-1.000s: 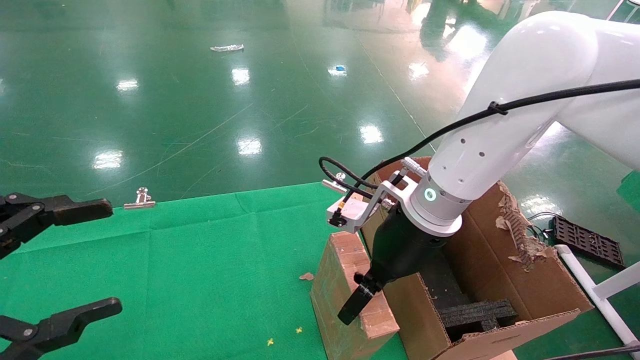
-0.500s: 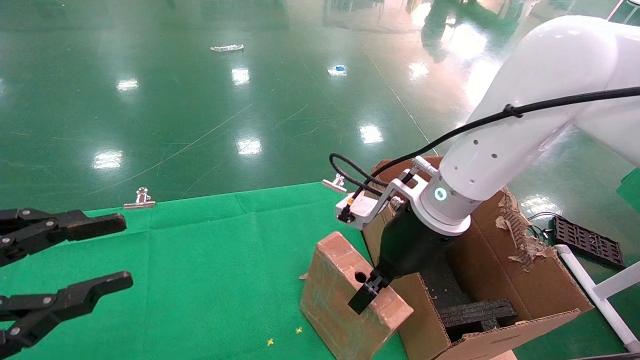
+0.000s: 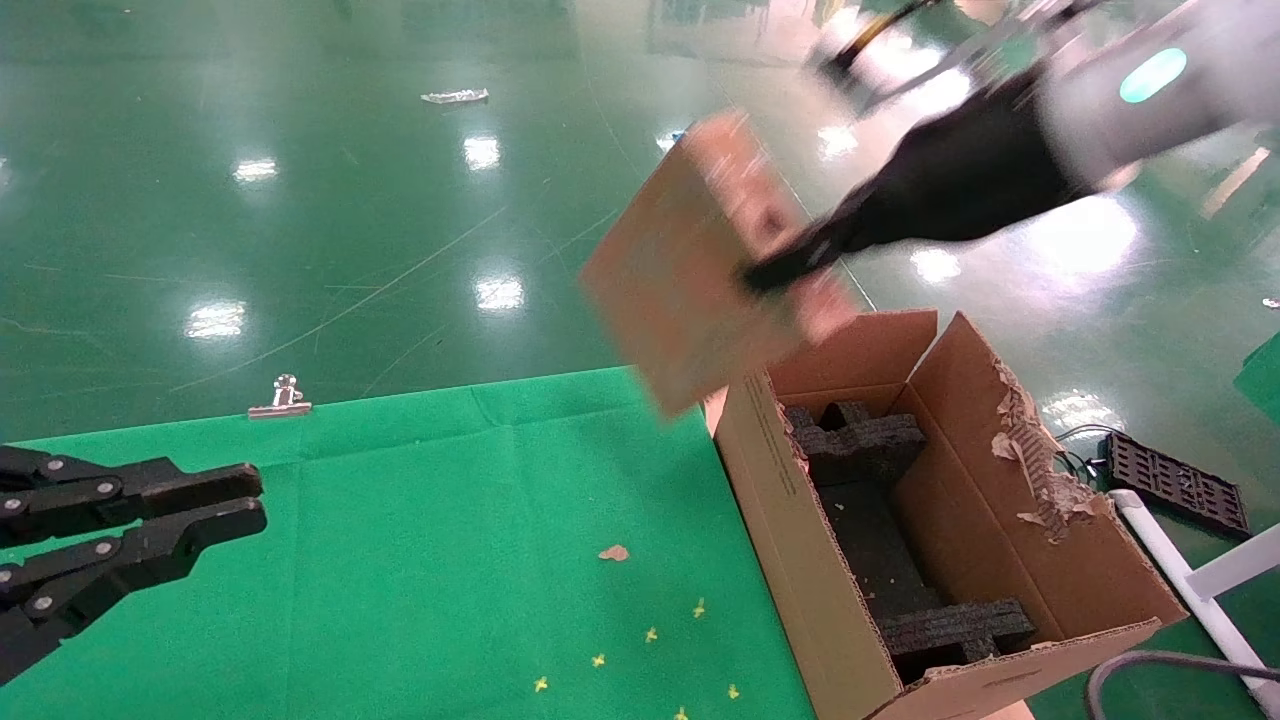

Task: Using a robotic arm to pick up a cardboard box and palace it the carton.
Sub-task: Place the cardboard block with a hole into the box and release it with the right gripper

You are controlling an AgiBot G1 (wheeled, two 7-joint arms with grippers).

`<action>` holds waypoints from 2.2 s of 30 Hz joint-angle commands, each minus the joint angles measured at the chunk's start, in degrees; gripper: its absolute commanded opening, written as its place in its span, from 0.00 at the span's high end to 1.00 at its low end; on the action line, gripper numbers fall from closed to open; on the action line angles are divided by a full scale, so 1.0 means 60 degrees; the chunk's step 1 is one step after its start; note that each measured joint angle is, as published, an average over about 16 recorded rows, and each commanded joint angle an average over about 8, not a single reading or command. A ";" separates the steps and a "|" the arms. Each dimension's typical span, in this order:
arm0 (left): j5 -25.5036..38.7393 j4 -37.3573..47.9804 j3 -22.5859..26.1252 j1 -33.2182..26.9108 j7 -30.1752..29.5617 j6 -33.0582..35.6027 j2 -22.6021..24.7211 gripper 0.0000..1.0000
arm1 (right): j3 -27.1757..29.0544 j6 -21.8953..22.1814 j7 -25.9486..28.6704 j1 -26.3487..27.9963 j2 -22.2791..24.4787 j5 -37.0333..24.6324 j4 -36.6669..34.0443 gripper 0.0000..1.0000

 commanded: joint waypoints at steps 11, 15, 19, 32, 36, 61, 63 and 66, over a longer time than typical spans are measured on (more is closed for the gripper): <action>-0.0005 0.0000 0.0007 -0.0002 0.0004 -0.0003 -0.0003 0.62 | -0.0183 -0.0377 -0.0680 0.1242 0.0808 -0.1645 -0.1842 1.00; -0.0007 0.0000 0.0010 -0.0002 0.0005 -0.0004 -0.0004 0.12 | -0.0445 -0.0668 -0.0752 0.1250 0.0942 -0.2110 -0.2341 1.00; -0.0008 0.0000 0.0012 -0.0003 0.0006 -0.0005 -0.0005 0.00 | -0.0695 -0.0924 -0.0824 0.0993 0.0970 -0.2338 -0.2838 1.00; -0.0013 0.0000 0.0019 -0.0004 0.0010 -0.0008 -0.0008 0.00 | -0.1189 -0.0633 -0.0850 -0.0664 0.0651 -0.2346 -0.4514 1.00; -0.0015 0.0000 0.0022 -0.0005 0.0011 -0.0009 -0.0009 0.00 | -0.1239 -0.0377 -0.0854 -0.1069 0.0498 -0.2309 -0.4877 1.00; -0.0025 0.0000 0.0036 -0.0008 0.0018 -0.0016 -0.0015 0.00 | -0.1133 0.1193 -0.1123 -0.3866 -0.0839 -0.1587 -0.7262 1.00; -0.0025 0.0000 0.0037 -0.0008 0.0018 -0.0016 -0.0015 0.00 | -0.1068 0.1402 -0.1174 -0.4077 -0.0883 -0.1473 -0.7383 1.00; -0.0026 0.0000 0.0039 -0.0008 0.0019 -0.0017 -0.0016 0.00 | -0.0953 0.1731 -0.1279 -0.4383 -0.0922 -0.1281 -0.7526 1.00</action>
